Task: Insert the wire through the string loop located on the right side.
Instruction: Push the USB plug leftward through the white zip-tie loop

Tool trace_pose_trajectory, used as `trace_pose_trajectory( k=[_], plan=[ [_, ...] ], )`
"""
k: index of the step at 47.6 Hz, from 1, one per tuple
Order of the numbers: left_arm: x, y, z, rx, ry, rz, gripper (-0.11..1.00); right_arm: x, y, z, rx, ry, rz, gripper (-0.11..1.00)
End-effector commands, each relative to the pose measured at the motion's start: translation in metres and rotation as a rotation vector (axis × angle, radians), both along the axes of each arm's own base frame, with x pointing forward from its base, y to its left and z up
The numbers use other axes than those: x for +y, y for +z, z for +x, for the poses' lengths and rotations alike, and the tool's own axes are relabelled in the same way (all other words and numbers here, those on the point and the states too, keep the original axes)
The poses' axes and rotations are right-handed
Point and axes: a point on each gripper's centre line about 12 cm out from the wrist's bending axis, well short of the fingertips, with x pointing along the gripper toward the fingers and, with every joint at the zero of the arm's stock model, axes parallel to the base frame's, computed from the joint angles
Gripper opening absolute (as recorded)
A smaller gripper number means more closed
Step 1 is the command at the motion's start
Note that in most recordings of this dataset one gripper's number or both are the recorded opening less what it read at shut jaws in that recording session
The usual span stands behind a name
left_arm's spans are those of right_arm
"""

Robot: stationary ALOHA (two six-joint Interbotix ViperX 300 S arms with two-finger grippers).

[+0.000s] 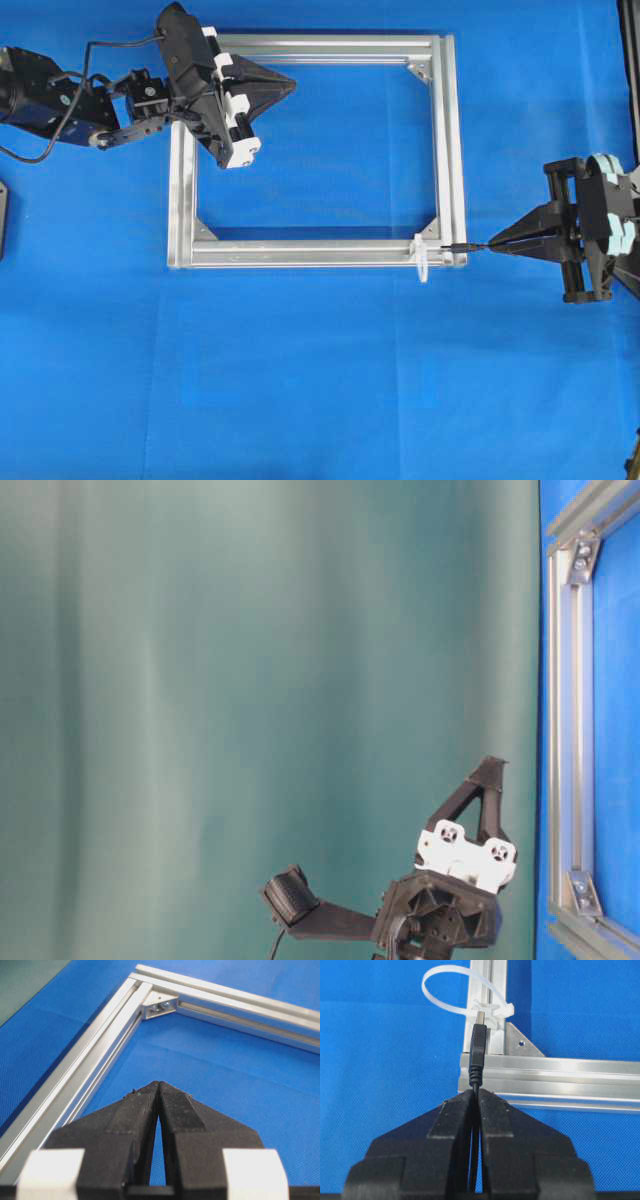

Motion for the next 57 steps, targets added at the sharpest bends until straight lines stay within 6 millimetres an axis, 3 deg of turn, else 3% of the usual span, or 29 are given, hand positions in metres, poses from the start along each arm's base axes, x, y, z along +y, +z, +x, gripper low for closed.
trace_pose_trajectory(
  k=[1,16,42,57],
  plan=[
    [0.001,0.015,0.001,-0.043,0.001,0.016,0.0,0.0,0.005,0.004,-0.021,-0.005,0.003,-0.04],
    [0.002,0.016,0.002,-0.046,0.001,0.017,0.0,0.001,0.004,0.012,-0.033,-0.011,0.006,-0.04],
    [0.001,0.015,0.001,-0.044,0.0,0.013,0.0,0.008,-0.002,0.076,-0.072,-0.014,-0.015,-0.04],
    [-0.001,0.017,0.003,-0.048,-0.006,0.016,0.0,0.009,-0.002,0.084,-0.075,-0.014,-0.017,-0.04]
  ],
)
